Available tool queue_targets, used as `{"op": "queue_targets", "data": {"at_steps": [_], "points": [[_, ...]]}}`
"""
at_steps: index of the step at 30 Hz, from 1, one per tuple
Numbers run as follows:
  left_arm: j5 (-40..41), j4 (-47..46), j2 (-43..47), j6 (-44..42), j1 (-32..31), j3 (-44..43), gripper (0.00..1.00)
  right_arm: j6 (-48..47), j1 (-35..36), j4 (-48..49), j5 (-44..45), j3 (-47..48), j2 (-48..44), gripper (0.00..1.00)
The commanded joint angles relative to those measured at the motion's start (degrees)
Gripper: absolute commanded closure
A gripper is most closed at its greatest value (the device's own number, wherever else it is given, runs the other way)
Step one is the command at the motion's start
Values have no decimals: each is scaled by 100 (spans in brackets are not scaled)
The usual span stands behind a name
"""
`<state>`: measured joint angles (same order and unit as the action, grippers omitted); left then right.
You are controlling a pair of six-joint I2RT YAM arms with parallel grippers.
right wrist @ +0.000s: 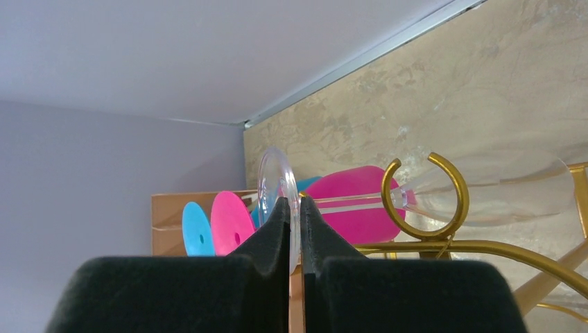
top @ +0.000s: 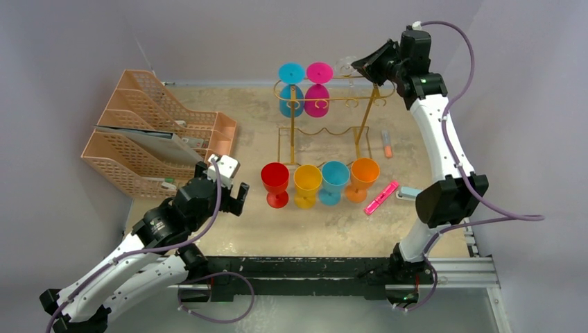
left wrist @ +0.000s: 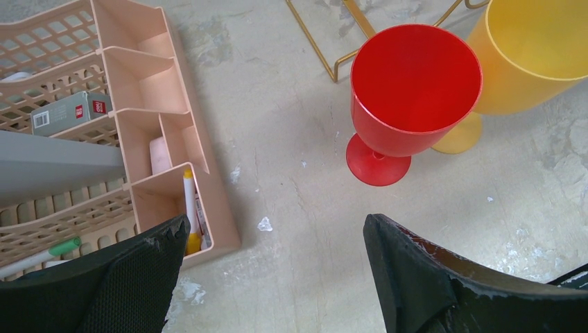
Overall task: Take the wine glass off the wine glass rack
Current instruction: Pick up the wine glass from the wine rack.
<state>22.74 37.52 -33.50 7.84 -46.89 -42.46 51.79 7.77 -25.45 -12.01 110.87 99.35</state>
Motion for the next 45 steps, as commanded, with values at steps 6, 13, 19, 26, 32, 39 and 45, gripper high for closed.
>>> {"op": "queue_targets", "data": {"at_steps": [6,13,19,26,32,39,45], "points": [[90,-87,32,-23,22,-218,6,567,-127,688,-122,-13,-118,100],[64,-87,-2,-37,22,-221,6,681,-140,768,-118,-35,-92,100],[64,-92,-34,-37,22,-230,6,736,-151,814,-156,21,-70,100],[47,-90,-27,-37,20,-220,6,775,-187,822,-233,153,58,100],[20,-94,-50,-54,22,-228,6,787,-207,839,-312,214,108,100],[35,-102,-54,-25,22,-218,6,704,-237,1234,-474,278,154,100],[-16,-113,-88,-37,26,-210,6,527,-304,1119,-733,766,303,100]]}}
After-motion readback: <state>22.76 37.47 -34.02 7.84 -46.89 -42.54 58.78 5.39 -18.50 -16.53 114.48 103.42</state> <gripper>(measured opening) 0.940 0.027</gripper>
